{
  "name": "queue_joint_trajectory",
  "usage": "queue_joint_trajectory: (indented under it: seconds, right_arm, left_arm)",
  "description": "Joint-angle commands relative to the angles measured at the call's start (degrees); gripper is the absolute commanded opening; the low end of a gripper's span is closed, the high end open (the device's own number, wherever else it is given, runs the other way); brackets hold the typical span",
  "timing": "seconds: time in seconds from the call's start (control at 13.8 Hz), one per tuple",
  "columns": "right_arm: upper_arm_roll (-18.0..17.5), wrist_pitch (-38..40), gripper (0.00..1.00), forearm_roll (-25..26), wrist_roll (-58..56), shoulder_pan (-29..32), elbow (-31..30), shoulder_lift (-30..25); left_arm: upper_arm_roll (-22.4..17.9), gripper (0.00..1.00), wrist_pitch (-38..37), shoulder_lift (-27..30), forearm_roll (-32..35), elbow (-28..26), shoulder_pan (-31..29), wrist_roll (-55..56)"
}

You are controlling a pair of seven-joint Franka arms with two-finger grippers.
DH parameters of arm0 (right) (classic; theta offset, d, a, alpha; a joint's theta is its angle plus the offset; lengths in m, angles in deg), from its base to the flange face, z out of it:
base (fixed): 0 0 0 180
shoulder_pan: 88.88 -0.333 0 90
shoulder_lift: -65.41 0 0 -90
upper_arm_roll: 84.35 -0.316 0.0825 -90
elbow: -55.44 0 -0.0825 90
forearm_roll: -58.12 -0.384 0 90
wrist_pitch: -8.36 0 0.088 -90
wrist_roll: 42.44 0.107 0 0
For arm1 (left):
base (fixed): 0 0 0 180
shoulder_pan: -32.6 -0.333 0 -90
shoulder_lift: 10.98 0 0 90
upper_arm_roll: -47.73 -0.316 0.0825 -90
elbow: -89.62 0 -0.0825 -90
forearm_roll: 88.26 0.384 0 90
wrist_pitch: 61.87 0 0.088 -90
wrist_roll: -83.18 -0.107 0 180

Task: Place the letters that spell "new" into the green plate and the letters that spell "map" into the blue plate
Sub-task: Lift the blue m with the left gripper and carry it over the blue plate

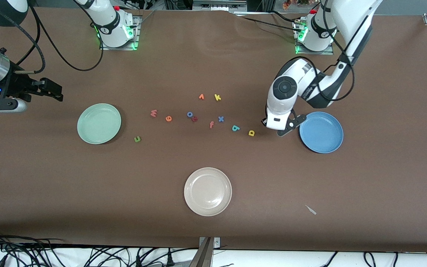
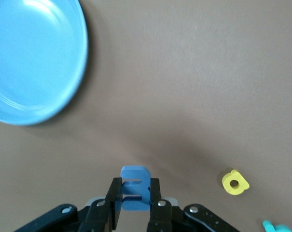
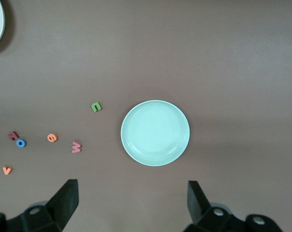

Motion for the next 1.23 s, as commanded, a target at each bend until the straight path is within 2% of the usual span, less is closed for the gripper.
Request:
queue_joint_trajectory:
  seconds: [0.0,0.36,0.65,0.8,0.94,1.16]
  right_arm:
    - [-0.1,-1.84,1.0,-0.28,0.27,0.09,-0.32,-0.63]
    - [0.51,-4.66,1.0,-2.21,0.18,0.36,-0.32,-0.37]
    - [0.25,-3.7,1.0,-2.21,0.01,0.27,-0.23,-0.54]
    - [0.25,-3.44,1.0,-2.21,-0.08,0.36,-0.23,-0.54]
    - [0.16,-2.99,1.0,-1.16,0.18,0.01,-0.23,0.33]
    - [0.16,-4.57,1.0,-1.16,0.79,0.18,-0.23,5.33]
  left_arm:
    - [0.37,0.02,-8.29,0.09,-2.12,6.4,-4.02,-12.72]
    - [0.28,0.04,-8.3,-0.26,-2.12,7.02,-18.6,-42.07]
    - [0.02,0.04,-7.86,-3.68,-2.12,8.87,-28.11,-58.44]
    - [0.02,0.04,-6.03,-6.93,-2.03,8.96,-30.58,-60.41]
    - [0.28,0.05,-3.3,-9.22,-3.08,8.78,-30.41,-60.15]
    - [0.46,0.08,-3.99,-9.67,-10.63,7.73,-29.62,-59.71]
